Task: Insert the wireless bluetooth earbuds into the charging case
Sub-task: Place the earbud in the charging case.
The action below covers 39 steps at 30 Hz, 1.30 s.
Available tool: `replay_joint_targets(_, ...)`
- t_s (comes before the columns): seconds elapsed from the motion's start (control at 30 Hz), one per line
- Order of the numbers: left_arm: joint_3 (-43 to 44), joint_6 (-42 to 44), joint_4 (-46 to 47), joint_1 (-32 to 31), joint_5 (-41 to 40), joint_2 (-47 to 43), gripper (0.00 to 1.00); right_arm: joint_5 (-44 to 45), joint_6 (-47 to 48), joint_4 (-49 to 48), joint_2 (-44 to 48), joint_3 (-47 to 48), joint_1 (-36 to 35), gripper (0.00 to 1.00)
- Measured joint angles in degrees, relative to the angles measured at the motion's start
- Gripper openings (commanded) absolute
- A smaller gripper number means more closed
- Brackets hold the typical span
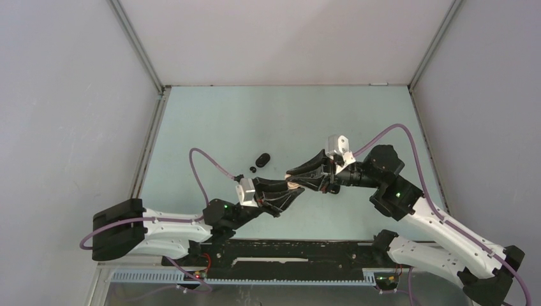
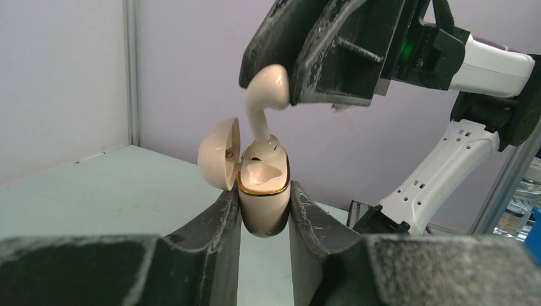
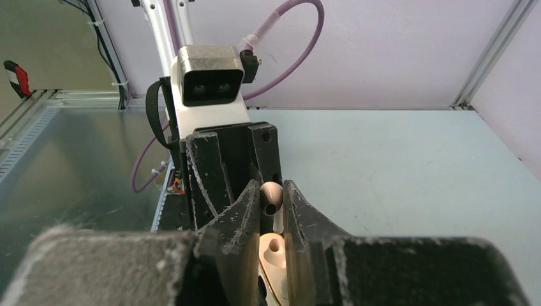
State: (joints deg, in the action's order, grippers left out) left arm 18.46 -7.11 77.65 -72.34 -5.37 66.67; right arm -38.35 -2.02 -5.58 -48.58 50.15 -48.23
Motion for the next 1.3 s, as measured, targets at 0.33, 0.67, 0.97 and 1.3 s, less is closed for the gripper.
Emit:
replay_joint_targets(0.33,0.0,-0.5,0.3,0.0,0.0,-0.7,0.00,-0.2,0.0,-1.1,0.0,-1.1,-0.7,0.00)
replay_joint_targets(0.67,0.0,-0.5,0.3,0.0,0.0,-0.7,0.00,-0.3,-0.1,-2.6,0.0,-2.6,-1.0,0.00)
replay_joint_targets(0.97,0.0,-0.5,0.2,0.0,0.0,-1.0,0.00,-0.2,-0.1,-3.7,0.0,-3.5,-1.3,0.00)
replay_joint_targets(1.3,0.0,-0.5,0.2,0.0,0.0,-1.6,0.00,0.2,-0.1,-5.0,0.3,-4.5,-1.3,0.00)
